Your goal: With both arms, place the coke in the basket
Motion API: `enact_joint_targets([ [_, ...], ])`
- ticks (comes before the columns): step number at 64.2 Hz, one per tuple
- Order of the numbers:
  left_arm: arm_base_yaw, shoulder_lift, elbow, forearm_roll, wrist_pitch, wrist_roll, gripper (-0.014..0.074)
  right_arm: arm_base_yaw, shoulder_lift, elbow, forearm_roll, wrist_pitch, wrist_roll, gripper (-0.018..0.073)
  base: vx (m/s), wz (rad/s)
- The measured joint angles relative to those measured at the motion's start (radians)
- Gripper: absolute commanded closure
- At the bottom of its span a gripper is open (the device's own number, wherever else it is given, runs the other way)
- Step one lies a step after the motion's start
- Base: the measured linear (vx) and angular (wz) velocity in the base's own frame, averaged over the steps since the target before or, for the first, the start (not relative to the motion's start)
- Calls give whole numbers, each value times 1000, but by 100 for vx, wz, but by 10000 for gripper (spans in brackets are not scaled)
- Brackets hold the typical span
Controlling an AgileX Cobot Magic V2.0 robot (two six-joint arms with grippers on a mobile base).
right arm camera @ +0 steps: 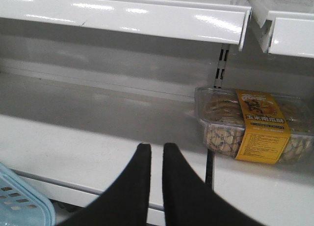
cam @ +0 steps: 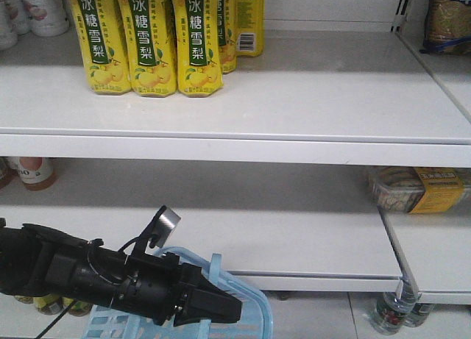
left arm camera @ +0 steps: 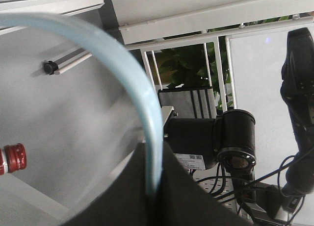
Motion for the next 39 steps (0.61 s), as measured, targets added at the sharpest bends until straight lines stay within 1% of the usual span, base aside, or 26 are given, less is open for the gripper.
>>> enact_joint_targets([
  [39, 0, 0, 0, 0, 0, 0, 603, 0, 0, 0, 1, 0, 11, 569, 0, 0],
])
